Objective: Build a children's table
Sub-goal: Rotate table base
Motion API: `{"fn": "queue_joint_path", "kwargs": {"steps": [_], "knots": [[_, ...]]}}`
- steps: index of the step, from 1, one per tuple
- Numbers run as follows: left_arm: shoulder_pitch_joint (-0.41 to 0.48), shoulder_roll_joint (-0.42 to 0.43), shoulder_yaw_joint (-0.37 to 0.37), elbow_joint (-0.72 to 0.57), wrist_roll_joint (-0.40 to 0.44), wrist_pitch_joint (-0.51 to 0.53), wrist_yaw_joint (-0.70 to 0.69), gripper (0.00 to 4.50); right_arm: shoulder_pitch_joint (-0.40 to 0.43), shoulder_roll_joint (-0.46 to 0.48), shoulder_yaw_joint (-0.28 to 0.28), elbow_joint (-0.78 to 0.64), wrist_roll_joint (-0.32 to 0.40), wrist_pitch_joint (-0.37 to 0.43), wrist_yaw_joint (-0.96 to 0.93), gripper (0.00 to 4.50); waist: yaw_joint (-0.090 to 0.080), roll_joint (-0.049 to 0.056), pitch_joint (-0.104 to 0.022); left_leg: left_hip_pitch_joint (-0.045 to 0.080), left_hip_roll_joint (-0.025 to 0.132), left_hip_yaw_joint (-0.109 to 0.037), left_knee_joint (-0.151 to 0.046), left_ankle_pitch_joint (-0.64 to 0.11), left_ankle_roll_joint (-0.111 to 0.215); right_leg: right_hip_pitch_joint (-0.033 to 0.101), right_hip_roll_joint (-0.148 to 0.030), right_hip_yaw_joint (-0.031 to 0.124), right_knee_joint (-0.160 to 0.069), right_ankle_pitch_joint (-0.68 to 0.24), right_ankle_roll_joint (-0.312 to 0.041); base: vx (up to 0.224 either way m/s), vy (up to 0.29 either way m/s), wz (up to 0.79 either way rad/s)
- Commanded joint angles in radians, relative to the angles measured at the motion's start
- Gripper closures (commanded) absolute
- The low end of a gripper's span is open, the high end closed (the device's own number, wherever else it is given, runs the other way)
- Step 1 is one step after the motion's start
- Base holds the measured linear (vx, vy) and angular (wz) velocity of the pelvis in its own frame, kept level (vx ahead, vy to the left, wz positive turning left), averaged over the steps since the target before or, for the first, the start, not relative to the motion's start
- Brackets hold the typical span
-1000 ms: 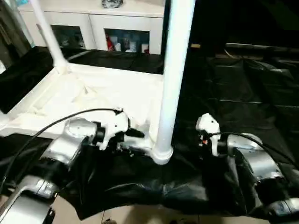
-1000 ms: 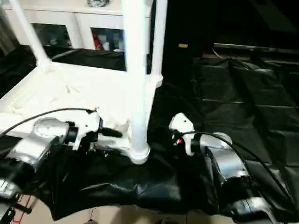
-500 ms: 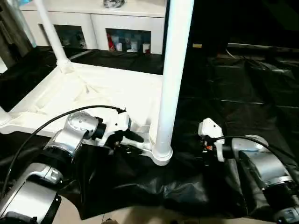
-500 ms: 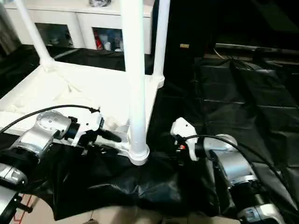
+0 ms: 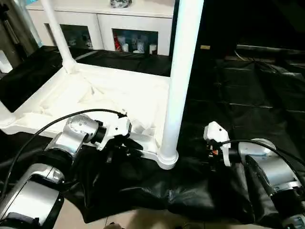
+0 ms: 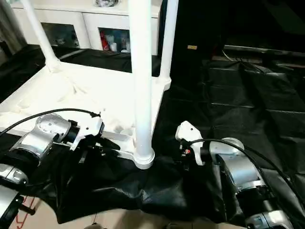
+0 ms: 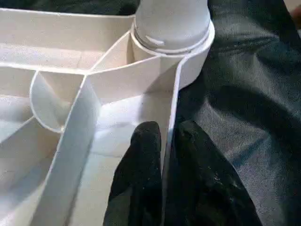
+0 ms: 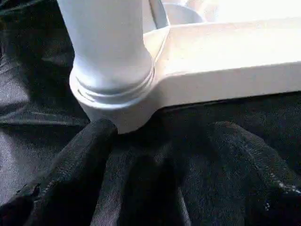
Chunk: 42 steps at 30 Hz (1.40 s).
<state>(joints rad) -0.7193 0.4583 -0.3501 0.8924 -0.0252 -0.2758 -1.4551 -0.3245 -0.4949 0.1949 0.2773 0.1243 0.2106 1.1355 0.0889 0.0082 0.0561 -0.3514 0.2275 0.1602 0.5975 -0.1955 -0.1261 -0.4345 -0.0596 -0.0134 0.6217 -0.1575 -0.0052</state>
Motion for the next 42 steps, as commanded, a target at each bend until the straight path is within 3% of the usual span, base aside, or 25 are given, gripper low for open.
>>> {"fn": "queue_joint_path", "kwargs": {"steps": [1, 3, 9, 12, 14, 17, 18, 21, 24, 26, 27, 31, 32, 33, 35, 42], "knots": [[-0.023, -0.004, -0.005, 0.021, 0.017, -0.022, 0.000, 4.10, 0.002, -0.013, 0.007, -0.019, -0.001, -0.002, 0.006, 0.82, 0.003, 0.006, -0.070, -0.005, -0.018, 0.018, -0.067, -0.230, 0.011, 0.074, -0.036, 0.016, -0.078, -0.237, -0.210, 0.000, 0.000, 0.00], [-0.027, -0.006, -0.007, 0.032, 0.025, -0.029, 0.000, 4.44, 0.002, -0.014, 0.008, -0.020, 0.000, -0.002, 0.007, 0.82, 0.002, 0.006, -0.069, -0.006, -0.018, 0.018, -0.068, -0.231, 0.011, 0.074, -0.037, 0.015, -0.079, -0.243, -0.209, 0.000, 0.000, 0.00], [-0.033, 0.000, -0.024, 0.057, 0.065, 0.001, -0.002, 4.48, -0.001, -0.014, 0.011, -0.018, 0.000, -0.005, 0.007, 0.82, -0.001, 0.004, -0.071, -0.007, -0.018, 0.019, -0.066, -0.212, 0.017, 0.076, -0.036, 0.016, -0.074, -0.192, -0.226, 0.000, 0.000, 0.00], [-0.022, 0.003, -0.030, 0.050, 0.078, 0.038, 0.009, 4.48, -0.006, -0.009, 0.011, -0.013, 0.001, -0.006, 0.003, 0.82, -0.001, 0.004, -0.069, -0.006, -0.019, 0.020, -0.066, -0.223, 0.018, 0.076, -0.036, 0.016, -0.077, -0.214, -0.225, 0.000, 0.000, 0.00], [0.005, -0.020, 0.002, -0.011, 0.033, 0.204, 0.038, 4.48, -0.016, 0.012, -0.014, -0.011, 0.036, 0.029, -0.007, 0.82, -0.002, -0.001, -0.067, -0.005, -0.018, 0.021, -0.067, -0.229, 0.016, 0.074, -0.037, 0.017, -0.078, -0.242, -0.222, 0.000, 0.000, 0.00], [0.040, -0.036, 0.019, -0.072, -0.002, 0.278, 0.041, 4.49, -0.020, 0.021, -0.030, -0.016, 0.062, 0.051, -0.008, 0.65, -0.003, -0.001, -0.065, -0.005, -0.016, 0.019, -0.068, -0.235, 0.018, 0.072, -0.038, 0.017, -0.083, -0.293, -0.214, 0.000, 0.000, 0.00], [0.064, -0.059, 0.038, -0.112, -0.020, 0.328, 0.084, 4.50, -0.021, 0.021, -0.035, -0.016, 0.063, 0.051, -0.014, 0.54, -0.005, -0.012, -0.066, -0.006, -0.018, 0.021, -0.068, -0.225, 0.021, 0.074, -0.037, 0.017, -0.084, -0.293, -0.208, 0.000, 0.000, 0.00], [0.106, -0.075, 0.038, -0.172, -0.015, 0.374, 0.138, 4.50, -0.024, 0.024, -0.044, -0.015, 0.073, 0.055, -0.015, 0.37, -0.007, -0.006, -0.068, -0.006, -0.017, 0.019, -0.067, -0.208, 0.029, 0.073, -0.039, 0.017, -0.082, -0.258, -0.216, 0.000, 0.000, 0.00], [0.143, -0.079, 0.031, -0.234, 0.001, 0.412, 0.176, 4.50, -0.029, 0.026, -0.044, -0.016, 0.077, 0.054, -0.013, 0.04, -0.012, -0.008, -0.068, -0.009, -0.018, 0.019, -0.067, -0.204, 0.038, 0.073, -0.038, 0.016, -0.082, -0.269, -0.204, 0.000, 0.000, 0.00], [0.168, -0.083, 0.032, -0.281, 0.008, 0.438, 0.200, 4.50, -0.034, 0.034, -0.037, -0.012, 0.068, 0.038, -0.024, 0.04, -0.013, -0.007, -0.067, -0.008, -0.018, 0.020, -0.068, -0.205, 0.039, 0.071, -0.038, 0.016, -0.086, -0.298, -0.192, 0.000, 0.000, 0.00], [0.184, -0.089, 0.039, -0.314, 0.014, 0.448, 0.231, 4.50, -0.045, 0.054, -0.025, 0.005, 0.042, 0.001, -0.055, 0.04, -0.013, -0.015, -0.067, -0.008, -0.017, 0.020, -0.068, -0.202, 0.040, 0.070, -0.039, 0.016, -0.086, -0.309, -0.184, 0.000, 0.000, 0.00], [0.215, -0.096, 0.043, -0.382, 0.025, 0.453, 0.282, 4.50, -0.091, 0.125, -0.010, 0.088, 0.000, -0.022, -0.154, 0.04, -0.030, -0.009, -0.067, -0.009, -0.019, 0.018, -0.071, -0.216, 0.026, 0.064, -0.038, 0.014, -0.087, -0.328, -0.182, 0.000, 0.000, 0.00], [0.218, -0.095, 0.042, -0.390, 0.025, 0.460, 0.286, 4.50, -0.094, 0.128, -0.010, 0.092, 0.004, -0.017, -0.155, 0.04, -0.032, -0.008, -0.066, -0.005, -0.018, 0.019, -0.071, -0.228, 0.027, 0.061, -0.036, 0.016, -0.091, -0.340, -0.177, 0.000, 0.000, 0.00], [0.222, -0.093, 0.039, -0.400, 0.025, 0.463, 0.286, 4.50, -0.097, 0.132, -0.009, 0.095, 0.008, -0.016, -0.152, 0.04, -0.032, -0.025, -0.066, -0.007, -0.019, 0.022, -0.070, -0.226, 0.034, 0.063, -0.035, 0.016, -0.093, -0.344, -0.171, 0.000, 0.000, 0.00], [0.233, -0.083, 0.030, -0.422, 0.030, 0.467, 0.288, 4.50, -0.111, 0.142, 0.000, 0.113, 0.003, -0.028, -0.154, 0.30, -0.028, -0.015, -0.067, -0.009, -0.016, 0.018, -0.072, -0.212, 0.035, 0.064, -0.040, 0.017, -0.086, -0.326, -0.172, 0.000, 0.000, 0.00], [0.258, -0.066, 0.032, -0.484, 0.039, 0.506, 0.303, 4.50, -0.154, 0.159, 0.015, 0.198, -0.031, -0.083, -0.160, 0.93, -0.038, -0.015, -0.068, -0.011, -0.018, 0.019, -0.071, -0.206, 0.039, 0.066, -0.039, 0.015, -0.082, -0.279, -0.191, 0.000, 0.000, 0.00]]}}
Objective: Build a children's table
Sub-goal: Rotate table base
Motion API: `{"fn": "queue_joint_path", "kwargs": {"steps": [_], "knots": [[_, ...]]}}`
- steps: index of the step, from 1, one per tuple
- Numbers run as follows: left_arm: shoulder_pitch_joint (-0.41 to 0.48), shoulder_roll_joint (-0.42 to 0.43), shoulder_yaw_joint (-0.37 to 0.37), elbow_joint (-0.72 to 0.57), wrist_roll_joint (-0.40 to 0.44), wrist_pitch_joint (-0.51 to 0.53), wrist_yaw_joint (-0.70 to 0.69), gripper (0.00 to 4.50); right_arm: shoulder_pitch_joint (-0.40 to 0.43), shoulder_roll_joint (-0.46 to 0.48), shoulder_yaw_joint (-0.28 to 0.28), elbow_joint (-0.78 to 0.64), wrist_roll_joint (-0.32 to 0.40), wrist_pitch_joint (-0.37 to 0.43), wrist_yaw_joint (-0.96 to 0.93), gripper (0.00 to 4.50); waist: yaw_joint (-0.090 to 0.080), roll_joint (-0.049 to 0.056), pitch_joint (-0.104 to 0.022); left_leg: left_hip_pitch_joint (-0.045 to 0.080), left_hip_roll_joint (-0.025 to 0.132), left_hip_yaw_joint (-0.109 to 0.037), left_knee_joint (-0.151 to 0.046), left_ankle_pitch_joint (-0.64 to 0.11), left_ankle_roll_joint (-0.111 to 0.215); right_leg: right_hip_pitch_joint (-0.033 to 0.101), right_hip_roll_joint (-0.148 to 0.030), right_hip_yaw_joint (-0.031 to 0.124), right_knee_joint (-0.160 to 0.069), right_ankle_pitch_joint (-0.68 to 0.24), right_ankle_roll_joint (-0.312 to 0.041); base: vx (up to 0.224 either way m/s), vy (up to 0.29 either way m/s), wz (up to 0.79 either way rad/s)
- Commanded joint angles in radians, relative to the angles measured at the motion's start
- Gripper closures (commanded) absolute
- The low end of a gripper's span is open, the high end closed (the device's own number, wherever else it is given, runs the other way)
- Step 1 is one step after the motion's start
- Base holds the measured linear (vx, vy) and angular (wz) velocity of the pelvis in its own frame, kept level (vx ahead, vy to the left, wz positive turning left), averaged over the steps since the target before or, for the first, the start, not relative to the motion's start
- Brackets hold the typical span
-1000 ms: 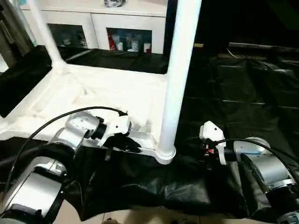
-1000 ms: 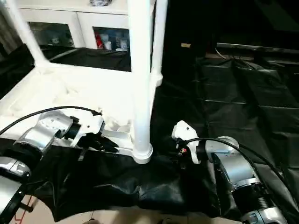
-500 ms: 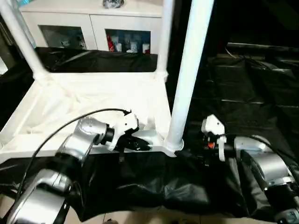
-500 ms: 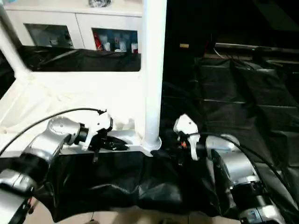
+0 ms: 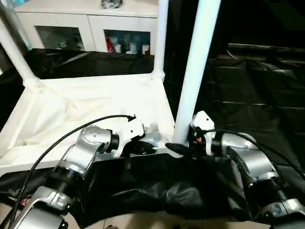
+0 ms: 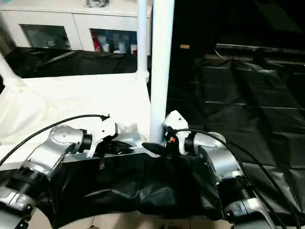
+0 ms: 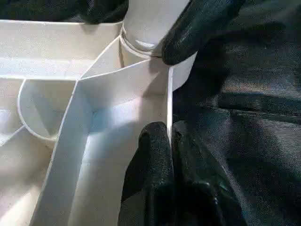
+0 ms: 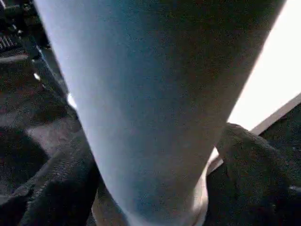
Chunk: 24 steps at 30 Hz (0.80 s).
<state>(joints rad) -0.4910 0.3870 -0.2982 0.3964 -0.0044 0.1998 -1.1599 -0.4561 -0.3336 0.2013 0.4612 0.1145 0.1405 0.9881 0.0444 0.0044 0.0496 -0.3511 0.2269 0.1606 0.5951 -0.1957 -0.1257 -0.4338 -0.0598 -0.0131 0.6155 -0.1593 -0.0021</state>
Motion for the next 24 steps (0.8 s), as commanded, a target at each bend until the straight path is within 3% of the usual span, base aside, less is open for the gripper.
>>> {"fn": "queue_joint_path", "kwargs": {"steps": [1, 10, 13, 16, 18, 24], "knots": [[0.030, 0.007, -0.021, 0.008, 0.018, 0.032, 0.009, 4.50, -0.027, -0.003, 0.010, 0.021, -0.019, -0.016, -0.012, 1.01, 0.005, -0.011, -0.061, -0.013, -0.019, 0.019, -0.069, -0.207, 0.039, 0.066, -0.037, 0.015, -0.077, -0.279, -0.193, 0.000, 0.000, 0.00], [0.032, -0.001, -0.020, -0.001, 0.021, 0.047, 0.045, 4.50, -0.028, 0.017, 0.000, 0.045, -0.010, -0.029, -0.015, 1.71, -0.003, -0.011, -0.062, -0.012, -0.018, 0.019, -0.068, -0.218, 0.043, 0.065, -0.036, 0.016, -0.078, -0.285, -0.194, 0.000, 0.000, 0.00], [0.016, -0.027, -0.010, 0.011, 0.025, 0.063, 0.098, 4.50, -0.019, 0.057, -0.012, 0.060, -0.020, -0.033, -0.101, 1.85, -0.005, -0.010, -0.060, -0.012, -0.020, 0.019, -0.069, -0.223, 0.036, 0.063, -0.036, 0.016, -0.080, -0.307, -0.189, 0.000, 0.000, 0.00], [-0.014, -0.075, -0.003, 0.044, 0.038, 0.070, 0.173, 4.50, -0.010, 0.130, -0.040, 0.090, -0.029, -0.025, -0.246, 1.93, -0.007, -0.011, -0.057, -0.008, -0.023, 0.020, -0.070, -0.238, 0.023, 0.057, -0.035, 0.016, -0.090, -0.370, -0.164, 0.000, 0.000, 0.00], [-0.051, -0.140, -0.001, 0.085, 0.050, 0.075, 0.251, 4.50, -0.004, 0.203, -0.064, 0.117, -0.030, -0.009, -0.365, 2.02, -0.004, -0.005, -0.057, -0.005, -0.023, 0.017, -0.073, -0.255, 0.012, 0.055, -0.036, 0.015, -0.093, -0.410, -0.145, 0.000, 0.000, 0.00], [-0.100, -0.221, -0.022, 0.125, 0.063, 0.036, 0.307, 4.50, -0.027, 0.274, -0.052, 0.161, -0.069, -0.039, -0.480, 2.27, -0.004, -0.008, -0.057, -0.004, -0.025, 0.015, -0.075, -0.290, 0.013, 0.051, -0.036, 0.012, -0.102, -0.458, -0.119, 0.000, 0.000, 0.00]]}}
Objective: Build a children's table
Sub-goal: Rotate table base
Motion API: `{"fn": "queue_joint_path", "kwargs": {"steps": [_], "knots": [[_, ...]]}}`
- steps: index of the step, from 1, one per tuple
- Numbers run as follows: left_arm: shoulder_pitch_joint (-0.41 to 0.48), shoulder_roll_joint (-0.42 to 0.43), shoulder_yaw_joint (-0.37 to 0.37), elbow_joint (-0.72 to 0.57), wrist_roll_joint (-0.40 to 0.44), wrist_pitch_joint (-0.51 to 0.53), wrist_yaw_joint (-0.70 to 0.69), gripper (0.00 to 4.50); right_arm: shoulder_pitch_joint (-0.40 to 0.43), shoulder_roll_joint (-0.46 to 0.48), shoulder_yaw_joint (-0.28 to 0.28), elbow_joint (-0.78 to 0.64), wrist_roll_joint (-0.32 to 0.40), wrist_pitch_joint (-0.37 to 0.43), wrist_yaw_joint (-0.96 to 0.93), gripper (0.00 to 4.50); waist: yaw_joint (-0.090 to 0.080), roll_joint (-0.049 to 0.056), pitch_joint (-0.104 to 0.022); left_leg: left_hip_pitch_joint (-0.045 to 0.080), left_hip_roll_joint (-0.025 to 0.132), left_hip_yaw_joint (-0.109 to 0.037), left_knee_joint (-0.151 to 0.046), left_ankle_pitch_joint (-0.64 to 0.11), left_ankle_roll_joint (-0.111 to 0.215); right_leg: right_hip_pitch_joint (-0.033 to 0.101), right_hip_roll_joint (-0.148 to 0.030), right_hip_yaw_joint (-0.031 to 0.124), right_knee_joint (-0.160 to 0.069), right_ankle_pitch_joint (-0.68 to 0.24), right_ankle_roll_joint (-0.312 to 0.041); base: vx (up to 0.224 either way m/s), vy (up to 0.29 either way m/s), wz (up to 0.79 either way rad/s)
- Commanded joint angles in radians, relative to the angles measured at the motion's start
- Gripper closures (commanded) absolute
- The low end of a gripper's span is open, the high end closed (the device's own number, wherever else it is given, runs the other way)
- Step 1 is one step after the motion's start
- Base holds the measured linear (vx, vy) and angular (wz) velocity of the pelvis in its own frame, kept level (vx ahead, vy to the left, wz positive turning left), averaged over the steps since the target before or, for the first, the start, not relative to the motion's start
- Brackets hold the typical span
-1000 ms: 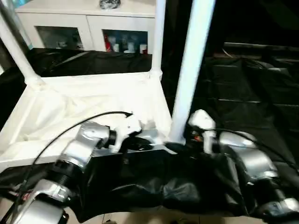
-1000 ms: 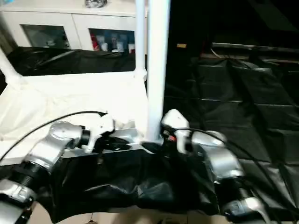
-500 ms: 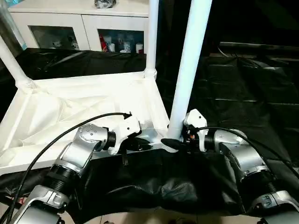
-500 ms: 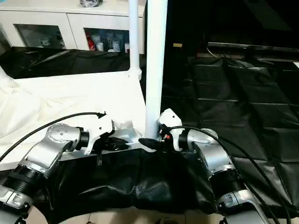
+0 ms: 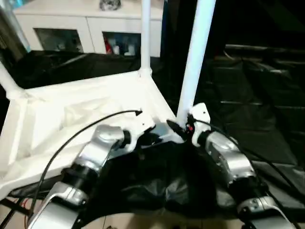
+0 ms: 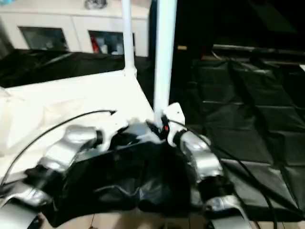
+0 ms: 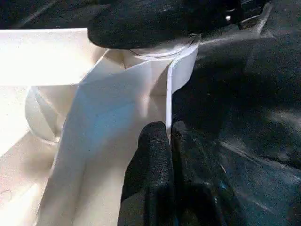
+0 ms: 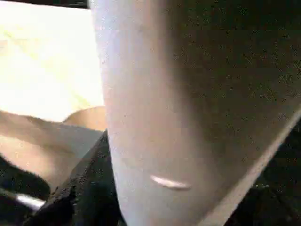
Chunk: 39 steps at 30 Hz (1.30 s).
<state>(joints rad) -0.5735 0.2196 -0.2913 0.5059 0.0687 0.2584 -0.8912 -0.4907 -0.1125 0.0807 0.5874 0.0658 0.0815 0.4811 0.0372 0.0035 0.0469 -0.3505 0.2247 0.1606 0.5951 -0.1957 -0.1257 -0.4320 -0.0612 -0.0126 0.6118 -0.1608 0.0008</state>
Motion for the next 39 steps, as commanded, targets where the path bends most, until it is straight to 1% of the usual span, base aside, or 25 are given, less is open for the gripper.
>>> {"fn": "queue_joint_path", "kwargs": {"steps": [1, 2, 4, 7, 9, 11, 12, 13, 14, 15, 16, 17, 19, 20, 21, 23, 25, 27, 28, 30, 32, 35, 36, 37, 39], "knots": [[-0.018, -0.053, -0.032, 0.017, -0.008, -0.029, 0.031, 4.50, 0.008, 0.057, 0.059, 0.029, -0.003, 0.017, 0.047, 2.27, 0.003, -0.007, -0.055, -0.006, -0.023, 0.015, -0.075, -0.292, 0.016, 0.050, -0.035, 0.012, -0.099, -0.456, -0.122, 0.000, 0.000, 0.00], [-0.019, -0.052, -0.035, 0.020, -0.008, -0.035, 0.023, 4.50, 0.008, 0.057, 0.050, 0.024, 0.010, 0.016, 0.061, 2.04, 0.006, 0.016, -0.055, -0.006, -0.022, 0.012, -0.078, -0.297, 0.017, 0.050, -0.036, 0.013, -0.096, -0.440, -0.126, 0.000, 0.000, 0.00], [-0.015, -0.044, -0.039, 0.024, -0.006, -0.059, 0.004, 4.50, 0.014, 0.046, 0.041, -0.001, 0.032, 0.022, 0.104, 1.77, 0.001, 0.002, -0.055, -0.008, -0.023, 0.015, -0.076, -0.303, 0.022, 0.051, -0.033, 0.012, -0.100, -0.425, -0.128, 0.000, 0.000, 0.00], [-0.009, -0.026, -0.039, 0.031, -0.003, -0.088, -0.020, 4.50, 0.030, 0.000, 0.051, -0.046, 0.038, 0.029, 0.172, 1.58, 0.004, 0.002, -0.056, -0.011, -0.022, 0.014, -0.077, -0.294, 0.030, 0.057, -0.032, 0.012, -0.095, -0.388, -0.143, 0.000, 0.000, 0.00], [-0.004, 0.003, -0.038, 0.047, -0.001, -0.121, -0.054, 4.50, 0.081, -0.109, 0.067, -0.149, 0.076, 0.032, 0.328, 1.42, 0.015, -0.002, -0.059, -0.007, -0.019, 0.018, -0.073, -0.267, 0.045, 0.059, -0.031, 0.015, -0.092, -0.331, -0.157, 0.000, 0.000, 0.00], [-0.003, 0.010, -0.037, 0.052, 0.001, -0.130, -0.062, 4.50, 0.096, -0.140, 0.066, -0.180, 0.096, 0.040, 0.374, 1.42, 0.026, -0.002, -0.060, -0.007, -0.017, 0.021, -0.071, -0.247, 0.064, 0.060, -0.032, 0.018, -0.088, -0.282, -0.171, 0.000, 0.000, 0.00], [-0.005, 0.025, -0.037, 0.063, 0.001, -0.150, -0.082, 4.50, 0.122, -0.208, 0.045, -0.230, 0.142, 0.068, 0.457, 1.42, 0.026, -0.003, -0.061, -0.014, -0.020, 0.019, -0.072, -0.224, 0.063, 0.068, -0.034, 0.016, -0.086, -0.275, -0.172, 0.000, 0.000, 0.00], [-0.005, 0.025, -0.037, 0.063, 0.001, -0.150, -0.082, 4.50, 0.122, -0.208, 0.045, -0.230, 0.142, 0.068, 0.457, 1.42, 0.030, -0.003, -0.064, -0.012, -0.020, 0.019, -0.069, -0.213, 0.067, 0.070, -0.033, 0.016, -0.086, -0.266, -0.173, 0.000, 0.000, 0.00], [-0.008, 0.041, -0.040, 0.080, -0.003, -0.192, -0.117, 4.50, 0.146, -0.274, 0.011, -0.268, 0.183, 0.099, 0.535, 1.42, 0.033, -0.004, -0.063, -0.006, -0.017, 0.023, -0.068, -0.213, 0.073, 0.062, -0.032, 0.017, -0.086, -0.256, -0.182, 0.000, 0.000, 0.00], [-0.009, 0.049, -0.042, 0.087, -0.011, -0.226, -0.147, 4.50, 0.155, -0.301, -0.010, -0.279, 0.201, 0.115, 0.564, 1.42, 0.035, -0.002, -0.062, -0.011, -0.019, 0.021, -0.069, -0.210, 0.077, 0.070, -0.033, 0.016, -0.087, -0.268, -0.178, 0.000, 0.000, 0.00], [-0.009, 0.049, -0.042, 0.087, -0.011, -0.226, -0.147, 4.50, 0.155, -0.301, -0.010, -0.279, 0.201, 0.115, 0.564, 1.42, 0.037, -0.003, -0.062, -0.011, -0.020, 0.021, -0.069, -0.207, 0.080, 0.069, -0.032, 0.016, -0.089, -0.276, -0.173, 0.000, 0.000, 0.00], [-0.011, 0.058, -0.045, 0.095, -0.022, -0.258, -0.190, 4.50, 0.165, -0.332, -0.037, -0.290, 0.223, 0.134, 0.595, 1.42, 0.038, -0.004, -0.062, -0.014, -0.020, 0.020, -0.069, -0.204, 0.081, 0.069, -0.034, 0.016, -0.089, -0.286, -0.170, 0.000, 0.000, 0.00], [-0.012, 0.066, -0.049, 0.099, -0.035, -0.289, -0.237, 4.50, 0.175, -0.355, -0.051, -0.301, 0.238, 0.143, 0.615, 1.42, 0.039, 0.002, -0.062, -0.012, -0.020, 0.020, -0.069, -0.212, 0.074, 0.066, -0.034, 0.014, -0.091, -0.316, -0.162, 0.000, 0.000, 0.00], [-0.012, 0.072, -0.051, 0.096, -0.062, -0.307, -0.303, 4.50, 0.185, -0.378, -0.061, -0.314, 0.251, 0.157, 0.630, 1.42, 0.040, 0.001, -0.062, -0.012, -0.019, 0.019, -0.070, -0.213, 0.070, 0.066, -0.034, 0.014, -0.092, -0.330, -0.159, 0.000, 0.000, 0.00], [-0.011, 0.073, -0.049, 0.091, -0.080, -0.316, -0.336, 4.50, 0.188, -0.384, -0.063, -0.314, 0.252, 0.158, 0.629, 1.42, 0.041, 0.005, -0.061, -0.010, -0.018, 0.018, -0.072, -0.218, 0.065, 0.065, -0.035, 0.014, -0.093, -0.342, -0.160, 0.000, 0.000, 0.00], [-0.010, 0.072, -0.046, 0.083, -0.103, -0.324, -0.378, 4.50, 0.190, -0.391, -0.065, -0.313, 0.252, 0.157, 0.626, 1.42, 0.041, 0.002, -0.061, -0.011, -0.017, 0.019, -0.072, -0.219, 0.060, 0.065, -0.035, 0.013, -0.092, -0.342, -0.164, 0.000, 0.000, 0.00], [-0.030, 0.073, -0.044, 0.093, -0.134, -0.344, -0.460, 4.50, 0.197, -0.417, -0.084, -0.310, 0.264, 0.168, 0.624, 1.42, 0.043, 0.007, -0.062, -0.011, -0.016, 0.020, -0.071, -0.219, 0.058, 0.064, -0.036, 0.013, -0.090, -0.332, -0.172, 0.000, 0.000, 0.00], [-0.040, 0.075, -0.045, 0.111, -0.132, -0.365, -0.473, 4.50, 0.195, -0.420, -0.096, -0.304, 0.264, 0.170, 0.620, 1.42, 0.045, 0.005, -0.063, -0.011, -0.016, 0.020, -0.071, -0.206, 0.059, 0.065, -0.034, 0.013, -0.089, -0.301, -0.181, 0.000, 0.000, 0.00], [-0.045, 0.077, -0.046, 0.120, -0.131, -0.378, -0.481, 4.50, 0.192, -0.421, -0.102, -0.299, 0.264, 0.169, 0.617, 1.42, 0.046, 0.008, -0.063, -0.010, -0.017, 0.020, -0.070, -0.202, 0.059, 0.065, -0.034, 0.013, -0.088, -0.294, -0.181, 0.000, 0.000, 0.00], [-0.060, 0.081, -0.045, 0.146, -0.130, -0.405, -0.506, 4.50, 0.187, -0.429, -0.119, -0.287, 0.269, 0.173, 0.612, 1.42, 0.052, 0.007, -0.068, -0.010, -0.016, 0.023, -0.066, -0.175, 0.060, 0.066, -0.034, 0.014, -0.083, -0.247, -0.193, 0.000, 0.000, 0.00], [-0.073, 0.088, -0.043, 0.156, -0.145, -0.413, -0.566, 4.50, 0.184, -0.440, -0.141, -0.280, 0.280, 0.172, 0.606, 1.42, 0.058, 0.008, -0.069, -0.010, -0.014, 0.024, -0.064, -0.159, 0.068, 0.067, -0.033, 0.013, -0.075, -0.189, -0.214, 0.000, 0.000, 0.00], [-0.074, 0.098, -0.047, 0.145, -0.159, -0.407, -0.622, 4.50, 0.180, -0.444, -0.161, -0.275, 0.291, 0.172, 0.595, 1.42, 0.063, 0.009, -0.069, -0.012, -0.013, 0.024, -0.064, -0.154, 0.070, 0.069, -0.035, 0.012, -0.073, -0.180, -0.221, 0.000, 0.000, 0.00], [-0.074, 0.102, -0.052, 0.145, -0.158, -0.423, -0.640, 4.50, 0.179, -0.443, -0.159, -0.271, 0.288, 0.168, 0.582, 1.42, 0.064, 0.021, -0.068, -0.011, -0.013, 0.023, -0.064, -0.163, 0.065, 0.067, -0.035, 0.012, -0.072, -0.183, -0.224, 0.000, 0.000, 0.00], [-0.074, 0.102, -0.052, 0.147, -0.157, -0.427, -0.643, 4.50, 0.179, -0.442, -0.155, -0.269, 0.284, 0.165, 0.577, 1.42, 0.062, 0.014, -0.069, -0.011, -0.013, 0.024, -0.063, -0.168, 0.063, 0.069, -0.035, 0.012, -0.073, -0.179, -0.225, 0.000, 0.000, 0.00], [-0.079, 0.098, -0.047, 0.171, -0.139, -0.474, -0.613, 4.50, 0.177, -0.427, -0.147, -0.265, 0.268, 0.162, 0.561, 1.42, 0.063, 0.014, -0.068, -0.010, -0.014, 0.025, -0.063, -0.173, 0.060, 0.069, -0.034, 0.011, -0.074, -0.179, -0.229, 0.000, 0.000, 0.00]]}}
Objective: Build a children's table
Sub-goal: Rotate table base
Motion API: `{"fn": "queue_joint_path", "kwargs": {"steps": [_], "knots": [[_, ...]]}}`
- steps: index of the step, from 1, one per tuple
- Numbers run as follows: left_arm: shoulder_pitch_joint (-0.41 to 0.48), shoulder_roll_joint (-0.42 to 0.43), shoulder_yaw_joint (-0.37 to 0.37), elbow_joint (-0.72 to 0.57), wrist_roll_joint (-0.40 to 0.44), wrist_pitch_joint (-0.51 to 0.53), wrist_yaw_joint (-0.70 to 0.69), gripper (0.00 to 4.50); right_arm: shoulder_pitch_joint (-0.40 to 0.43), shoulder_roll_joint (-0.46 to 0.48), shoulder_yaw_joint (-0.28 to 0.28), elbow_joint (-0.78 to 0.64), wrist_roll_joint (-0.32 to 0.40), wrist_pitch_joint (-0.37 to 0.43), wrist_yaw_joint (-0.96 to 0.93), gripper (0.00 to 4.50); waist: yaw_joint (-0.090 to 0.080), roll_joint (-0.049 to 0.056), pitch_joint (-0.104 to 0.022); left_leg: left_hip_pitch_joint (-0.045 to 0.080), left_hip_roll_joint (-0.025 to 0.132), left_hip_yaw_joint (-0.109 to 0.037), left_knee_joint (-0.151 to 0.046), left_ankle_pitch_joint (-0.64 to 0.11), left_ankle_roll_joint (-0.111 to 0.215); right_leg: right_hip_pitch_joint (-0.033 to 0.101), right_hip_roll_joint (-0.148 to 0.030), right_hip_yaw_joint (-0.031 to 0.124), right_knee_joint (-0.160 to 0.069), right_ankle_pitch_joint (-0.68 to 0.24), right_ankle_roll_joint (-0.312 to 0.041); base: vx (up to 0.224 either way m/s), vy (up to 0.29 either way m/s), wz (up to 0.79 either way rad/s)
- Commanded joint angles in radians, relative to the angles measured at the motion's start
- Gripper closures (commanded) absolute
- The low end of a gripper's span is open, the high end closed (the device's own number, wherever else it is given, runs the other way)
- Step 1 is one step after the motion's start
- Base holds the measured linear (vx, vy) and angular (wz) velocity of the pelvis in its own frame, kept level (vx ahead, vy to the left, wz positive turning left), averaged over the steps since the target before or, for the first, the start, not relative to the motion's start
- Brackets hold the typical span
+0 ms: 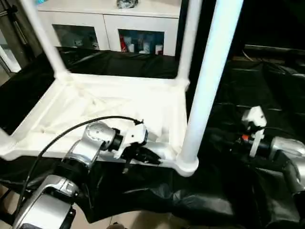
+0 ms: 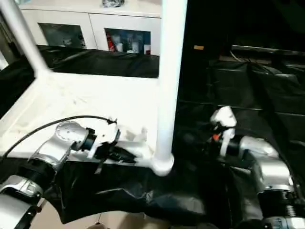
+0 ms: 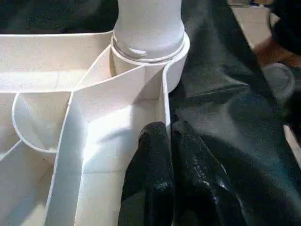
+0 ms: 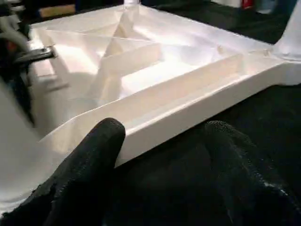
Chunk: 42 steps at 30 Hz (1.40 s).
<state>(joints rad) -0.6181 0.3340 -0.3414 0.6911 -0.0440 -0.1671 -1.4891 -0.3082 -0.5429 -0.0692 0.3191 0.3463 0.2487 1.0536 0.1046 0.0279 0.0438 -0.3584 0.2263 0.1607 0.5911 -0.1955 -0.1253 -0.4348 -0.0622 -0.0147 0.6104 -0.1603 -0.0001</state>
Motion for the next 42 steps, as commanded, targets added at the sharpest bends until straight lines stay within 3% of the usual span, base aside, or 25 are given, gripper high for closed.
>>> {"fn": "queue_joint_path", "kwargs": {"steps": [1, 3, 5, 7, 8, 9, 11, 12, 13, 15, 17, 18, 21, 22, 23, 24, 28, 30, 35, 38, 42], "knots": [[-0.037, -0.020, 0.012, 0.000, -0.018, -0.066, 0.013, 4.50, -0.008, 0.019, 0.010, 0.008, -0.024, -0.012, -0.026, 1.42, -0.005, -0.012, -0.064, -0.003, -0.016, 0.025, -0.058, -0.176, 0.059, 0.073, -0.033, 0.014, -0.072, -0.183, -0.224, 0.000, 0.000, 0.00], [-0.039, -0.026, 0.032, 0.013, -0.027, -0.061, 0.035, 4.50, -0.012, 0.041, 0.019, 0.013, -0.037, -0.021, -0.044, 1.42, -0.007, -0.012, -0.064, -0.008, -0.018, 0.024, -0.059, -0.173, 0.053, 0.074, -0.034, 0.011, -0.073, -0.204, -0.212, 0.000, 0.000, 0.00], [-0.039, -0.027, 0.050, 0.012, -0.039, -0.036, 0.042, 4.05, -0.018, 0.056, 0.029, 0.020, -0.047, -0.024, -0.063, 1.30, -0.009, -0.013, -0.064, -0.005, -0.018, 0.023, -0.060, -0.176, 0.049, 0.074, -0.035, 0.012, -0.075, -0.230, -0.203, 0.000, 0.000, 0.00], [-0.022, -0.005, 0.062, -0.020, -0.047, 0.001, 0.040, 3.91, -0.033, 0.079, 0.040, 0.038, -0.063, -0.039, -0.099, 1.30, -0.010, -0.020, -0.064, -0.007, -0.018, 0.023, -0.060, -0.165, 0.048, 0.075, -0.037, 0.013, -0.074, -0.239, -0.200, 0.000, 0.000, 0.00], [-0.009, 0.006, 0.072, -0.043, -0.056, 0.023, 0.046, 3.83, -0.044, 0.093, 0.043, 0.052, -0.073, -0.053, -0.125, 1.30, -0.012, -0.013, -0.065, -0.006, -0.015, 0.022, -0.062, -0.162, 0.042, 0.072, -0.039, 0.013, -0.072, -0.237, -0.210, 0.000, 0.000, 0.00], [0.002, 0.015, 0.079, -0.062, -0.063, 0.037, 0.052, 3.70, -0.055, 0.103, 0.043, 0.064, -0.081, -0.062, -0.148, 1.30, -0.015, -0.026, -0.064, -0.009, -0.015, 0.023, -0.062, -0.158, 0.041, 0.072, -0.038, 0.012, -0.069, -0.230, -0.210, 0.000, 0.000, 0.00], [0.046, 0.049, 0.103, -0.138, -0.074, 0.078, 0.090, 3.58, -0.099, 0.141, 0.042, 0.117, -0.115, -0.092, -0.227, 1.30, -0.026, -0.022, -0.063, -0.011, -0.016, 0.020, -0.064, -0.156, 0.035, 0.073, -0.040, 0.012, -0.067, -0.235, -0.204, 0.000, 0.000, 0.00], [0.049, 0.052, 0.105, -0.145, -0.075, 0.085, 0.091, 3.50, -0.101, 0.143, 0.042, 0.120, -0.118, -0.095, -0.232, 1.30, -0.035, -0.026, -0.061, -0.012, -0.018, 0.021, -0.065, -0.160, 0.032, 0.072, -0.038, 0.013, -0.068, -0.248, -0.198, 0.000, 0.000, 0.00], [0.068, 0.067, 0.113, -0.183, -0.080, 0.114, 0.101, 3.40, -0.118, 0.157, 0.041, 0.139, -0.128, -0.104, -0.256, 1.30, -0.037, -0.021, -0.062, -0.004, -0.018, 0.024, -0.062, -0.168, 0.034, 0.067, -0.037, 0.015, -0.071, -0.257, -0.193, 0.000, 0.000, 0.00], [0.108, 0.093, 0.139, -0.275, -0.097, 0.195, 0.130, 3.25, -0.152, 0.186, 0.039, 0.174, -0.148, -0.130, -0.308, 1.30, -0.045, -0.037, -0.062, -0.011, -0.016, 0.022, -0.065, -0.150, 0.036, 0.072, -0.038, 0.014, -0.064, -0.241, -0.196, 0.000, 0.000, 0.00], [0.148, 0.123, 0.160, -0.385, -0.124, 0.307, 0.140, 3.08, -0.178, 0.205, 0.040, 0.199, -0.149, -0.130, -0.333, 1.30, -0.048, -0.025, -0.062, -0.001, -0.011, 0.024, -0.065, -0.154, 0.032, 0.064, -0.038, 0.016, -0.062, -0.226, -0.207, 0.000, 0.000, 0.00], [0.166, 0.139, 0.170, -0.441, -0.139, 0.367, 0.145, 3.03, -0.185, 0.212, 0.045, 0.206, -0.150, -0.136, -0.335, 1.30, -0.053, -0.034, -0.060, -0.005, -0.011, 0.024, -0.067, -0.151, 0.032, 0.066, -0.035, 0.015, -0.061, -0.205, -0.218, 0.000, 0.000, 0.00], [0.216, 0.191, 0.192, -0.592, -0.197, 0.528, 0.156, 2.79, -0.196, 0.228, 0.058, 0.213, -0.153, -0.145, -0.326, 1.30, -0.049, -0.031, -0.059, -0.001, -0.011, 0.025, -0.067, -0.151, 0.035, 0.065, -0.033, 0.016, -0.056, -0.172, -0.231, 0.000, 0.000, 0.00], [0.216, 0.191, 0.192, -0.592, -0.197, 0.528, 0.156, 2.79, -0.196, 0.228, 0.058, 0.213, -0.153, -0.145, -0.326, 1.30, -0.050, -0.030, -0.058, 0.000, -0.010, 0.025, -0.068, -0.152, 0.037, 0.064, -0.032, 0.016, -0.055, -0.162, -0.233, 0.000, 0.000, 0.00], [0.251, 0.237, 0.195, -0.676, -0.233, 0.604, 0.148, 2.67, -0.198, 0.237, 0.066, 0.214, -0.157, -0.150, -0.322, 1.30, -0.050, -0.042, -0.055, 0.001, -0.013, 0.029, -0.067, -0.153, 0.044, 0.063, -0.028, 0.015, -0.059, -0.163, -0.230, 0.000, 0.000, 0.00], [0.269, 0.265, 0.194, -0.710, -0.237, 0.644, 0.142, 2.61, -0.196, 0.241, 0.071, 0.209, -0.159, -0.151, -0.320, 1.30, -0.047, -0.041, -0.059, -0.001, -0.011, 0.026, -0.068, -0.139, 0.041, 0.069, -0.034, 0.017, -0.048, -0.141, -0.236, 0.000, 0.000, 0.00], [0.314, 0.323, 0.187, -0.774, -0.240, 0.722, 0.132, 2.33, -0.196, 0.256, 0.078, 0.195, -0.156, -0.150, -0.319, 1.30, -0.047, -0.039, -0.054, -0.001, -0.013, 0.026, -0.068, -0.147, 0.036, 0.065, -0.032, 0.018, -0.052, -0.173, -0.220, 0.000, 0.000, 0.00], [0.358, 0.364, 0.171, -0.839, -0.253, 0.821, 0.127, 2.09, -0.202, 0.273, 0.087, 0.191, -0.157, -0.152, -0.320, 1.30, -0.049, -0.040, -0.052, 0.003, -0.013, 0.027, -0.070, -0.162, 0.030, 0.062, -0.031, 0.018, -0.055, -0.192, -0.213, 0.000, 0.000, 0.00], [0.385, 0.403, 0.119, -0.863, -0.201, 0.855, 0.157, 1.76, -0.207, 0.286, 0.099, 0.185, -0.158, -0.156, -0.317, 1.30, -0.048, -0.039, -0.049, 0.005, -0.017, 0.027, -0.070, -0.184, 0.022, 0.060, -0.028, 0.020, -0.060, -0.221, -0.204, 0.000, 0.000, 0.00], [0.381, 0.401, 0.087, -0.795, -0.106, 0.790, 0.247, 1.46, -0.196, 0.296, 0.117, 0.150, -0.146, -0.140, -0.291, 1.30, -0.048, -0.037, -0.049, 0.003, -0.018, 0.025, -0.070, -0.195, 0.017, 0.062, -0.028, 0.019, -0.063, -0.255, -0.182, 0.000, 0.000, 0.00], [0.372, 0.397, 0.083, -0.757, -0.073, 0.771, 0.288, 1.12, -0.174, 0.296, 0.137, 0.104, -0.131, -0.117, -0.249, 1.30, -0.046, -0.037, -0.052, 0.002, -0.018, 0.023, -0.070, -0.181, 0.015, 0.063, -0.028, 0.020, -0.062, -0.246, -0.172, 0.000, 0.000, 0.00]]}}
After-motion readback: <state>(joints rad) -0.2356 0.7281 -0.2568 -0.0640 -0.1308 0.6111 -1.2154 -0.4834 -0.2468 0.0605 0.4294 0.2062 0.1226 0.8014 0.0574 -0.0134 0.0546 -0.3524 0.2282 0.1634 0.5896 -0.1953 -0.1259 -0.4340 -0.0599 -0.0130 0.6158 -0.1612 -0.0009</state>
